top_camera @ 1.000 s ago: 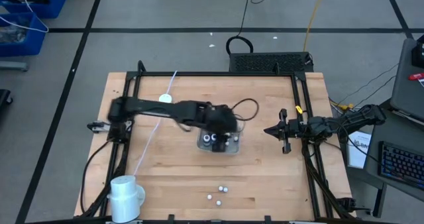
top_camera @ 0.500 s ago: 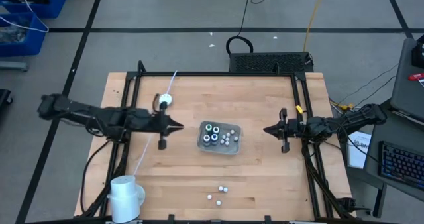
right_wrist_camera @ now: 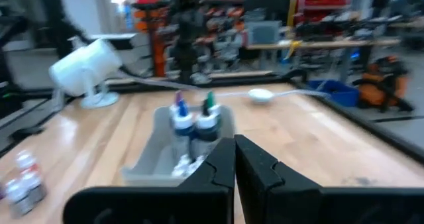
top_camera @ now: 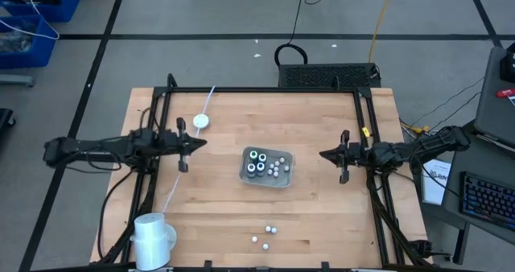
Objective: Pick & Place food coloring
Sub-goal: Put the small green food coloring bottle into the gray container
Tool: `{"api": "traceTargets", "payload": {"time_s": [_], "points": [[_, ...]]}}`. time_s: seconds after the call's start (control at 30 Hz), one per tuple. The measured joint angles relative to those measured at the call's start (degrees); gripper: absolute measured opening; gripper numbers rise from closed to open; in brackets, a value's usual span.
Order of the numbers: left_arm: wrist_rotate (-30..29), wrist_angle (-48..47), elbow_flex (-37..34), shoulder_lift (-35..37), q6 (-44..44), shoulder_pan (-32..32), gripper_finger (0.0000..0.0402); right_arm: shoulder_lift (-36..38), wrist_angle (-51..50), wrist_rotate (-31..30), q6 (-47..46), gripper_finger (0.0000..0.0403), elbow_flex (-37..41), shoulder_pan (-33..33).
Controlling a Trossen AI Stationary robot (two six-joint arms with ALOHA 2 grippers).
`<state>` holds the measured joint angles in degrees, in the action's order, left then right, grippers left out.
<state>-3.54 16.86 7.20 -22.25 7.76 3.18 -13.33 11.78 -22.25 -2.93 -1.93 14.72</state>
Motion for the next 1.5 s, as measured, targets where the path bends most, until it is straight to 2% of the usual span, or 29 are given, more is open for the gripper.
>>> {"api": "traceTargets", "payload": {"time_s": [0.17, 0.4, 0.63, 0.83, 1.03, 1.3, 1.5], "points": [[7.5, -2.9, 0.1, 5.6, -0.2, 2.5, 0.0003, -0.9, -0.5, 3.3, 0.7, 0.0000, 0.0, 0.0], [7.7, -5.3, 0.0, 6.2, 1.3, 3.5, 0.0003, -1.0, 0.2, 3.0, 4.9, 0.0000, 0.0, 0.0], [6.9, -7.9, -0.5, 7.8, 2.7, 3.6, 0.0003, -1.0, 0.4, 3.0, 2.7, 0.0000, 0.0, 0.0], [12.4, -6.8, -1.0, 8.9, 2.7, 3.6, 0.0003, -1.0, 4.6, 3.0, 2.4, 0.0000, 0.0, 0.0], [12.5, -1.5, -5.2, 8.9, 6.5, 3.6, 0.0003, -0.9, 8.2, 2.9, 4.4, 0.0000, 0.0, 0.0], [12.5, -5.0, -5.2, 8.8, 5.5, 3.6, 0.0026, -1.0, 8.1, 2.9, 5.6, 0.0000, 0.0, 0.0], [10.6, -5.0, -5.2, 8.8, 5.5, 3.6, 0.0017, -1.1, 8.1, 2.9, 6.6, 0.0000, 0.0, 0.0]]}}
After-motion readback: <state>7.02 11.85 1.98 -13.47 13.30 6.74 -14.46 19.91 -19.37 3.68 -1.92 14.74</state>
